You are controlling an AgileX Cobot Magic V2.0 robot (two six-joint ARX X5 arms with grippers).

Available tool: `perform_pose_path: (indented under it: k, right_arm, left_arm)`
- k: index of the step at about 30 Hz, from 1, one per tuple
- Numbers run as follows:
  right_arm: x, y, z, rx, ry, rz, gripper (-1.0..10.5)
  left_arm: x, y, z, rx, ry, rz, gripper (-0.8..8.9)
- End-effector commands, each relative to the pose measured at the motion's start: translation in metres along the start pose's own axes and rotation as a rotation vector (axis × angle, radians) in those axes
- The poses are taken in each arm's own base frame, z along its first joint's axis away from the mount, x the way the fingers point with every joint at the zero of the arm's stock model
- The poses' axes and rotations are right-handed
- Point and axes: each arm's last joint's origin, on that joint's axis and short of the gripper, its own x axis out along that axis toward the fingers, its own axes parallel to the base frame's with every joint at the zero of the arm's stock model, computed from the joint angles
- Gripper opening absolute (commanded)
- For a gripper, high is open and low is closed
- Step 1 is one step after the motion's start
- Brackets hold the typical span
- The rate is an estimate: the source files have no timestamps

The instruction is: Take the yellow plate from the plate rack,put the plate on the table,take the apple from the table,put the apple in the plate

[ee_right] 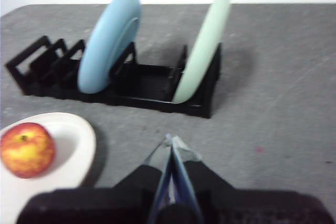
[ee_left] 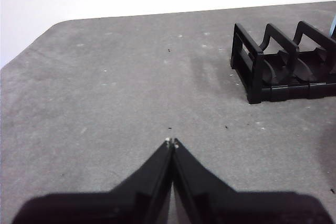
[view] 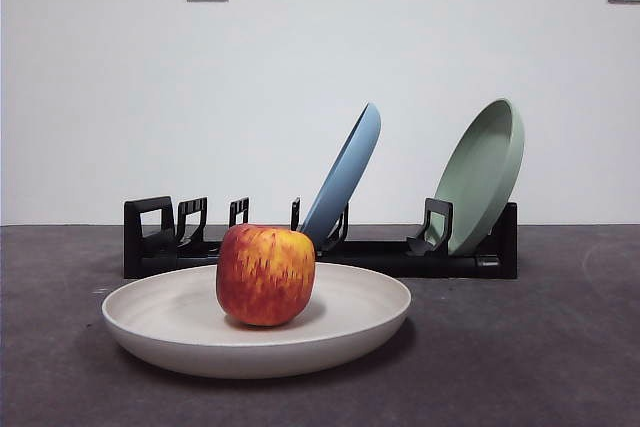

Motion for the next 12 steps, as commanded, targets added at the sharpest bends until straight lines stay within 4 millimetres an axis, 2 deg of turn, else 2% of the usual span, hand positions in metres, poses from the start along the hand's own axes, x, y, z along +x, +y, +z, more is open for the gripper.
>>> perform_pose_path:
  k: [1,8,12]
  right_arm:
    - [0.002,-0.007,-0.015,-0.019,0.006,-0.059,0.0]
    - [0.013,-0.023,-0.053,0.024,-0.160,-0.198,0.0]
    - [0.020,-0.028,-0.074,0.030,-0.190,-0.233,0.0]
  left_arm:
    - [0.002,0.000,-0.004,0.004,0.003,0.007,-0.03]
    - [0.002,0.000,-0.004,0.004,0.003,0.007,-0.03]
    - [0.002,0.000,-0.004,0.004,0.003,0.007,-0.03]
